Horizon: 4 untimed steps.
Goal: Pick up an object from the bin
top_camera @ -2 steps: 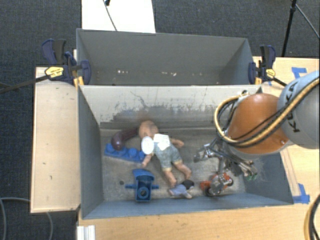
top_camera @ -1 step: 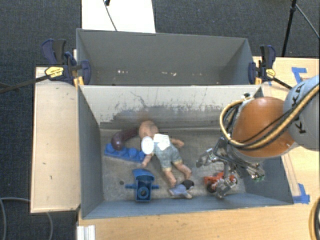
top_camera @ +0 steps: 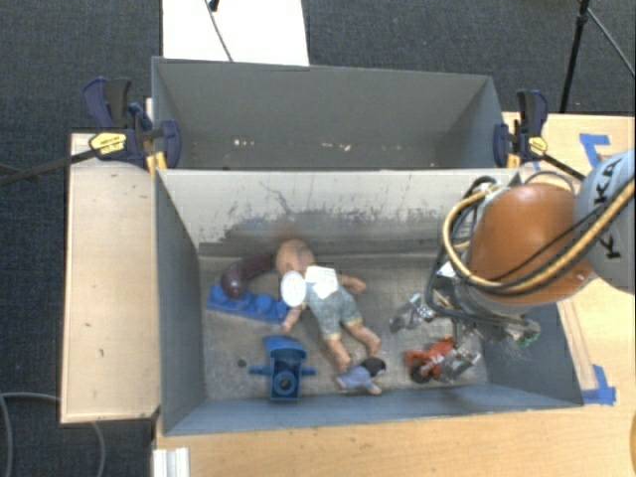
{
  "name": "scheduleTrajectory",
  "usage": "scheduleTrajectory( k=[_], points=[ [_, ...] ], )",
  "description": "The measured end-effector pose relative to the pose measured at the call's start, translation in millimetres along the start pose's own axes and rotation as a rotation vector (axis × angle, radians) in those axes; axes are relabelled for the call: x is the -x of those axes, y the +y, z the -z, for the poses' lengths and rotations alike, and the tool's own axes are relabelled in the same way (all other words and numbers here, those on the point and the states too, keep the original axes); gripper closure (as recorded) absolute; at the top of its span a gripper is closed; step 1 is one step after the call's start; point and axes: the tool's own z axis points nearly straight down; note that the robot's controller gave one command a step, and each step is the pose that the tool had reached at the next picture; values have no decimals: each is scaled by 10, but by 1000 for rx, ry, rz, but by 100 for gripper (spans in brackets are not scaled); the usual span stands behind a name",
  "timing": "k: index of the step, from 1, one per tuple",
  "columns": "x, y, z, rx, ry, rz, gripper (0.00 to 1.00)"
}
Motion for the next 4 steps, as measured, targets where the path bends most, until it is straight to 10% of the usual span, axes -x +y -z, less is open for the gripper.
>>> scheduleTrajectory(
  k=[1,2,4],
  points=[
    [-97,-166,-259,2,2,12,0],
    [-99,-263,-315,-3,-8,193,100],
    [-99,-264,-315,-3,-8,193,100]
  ],
)
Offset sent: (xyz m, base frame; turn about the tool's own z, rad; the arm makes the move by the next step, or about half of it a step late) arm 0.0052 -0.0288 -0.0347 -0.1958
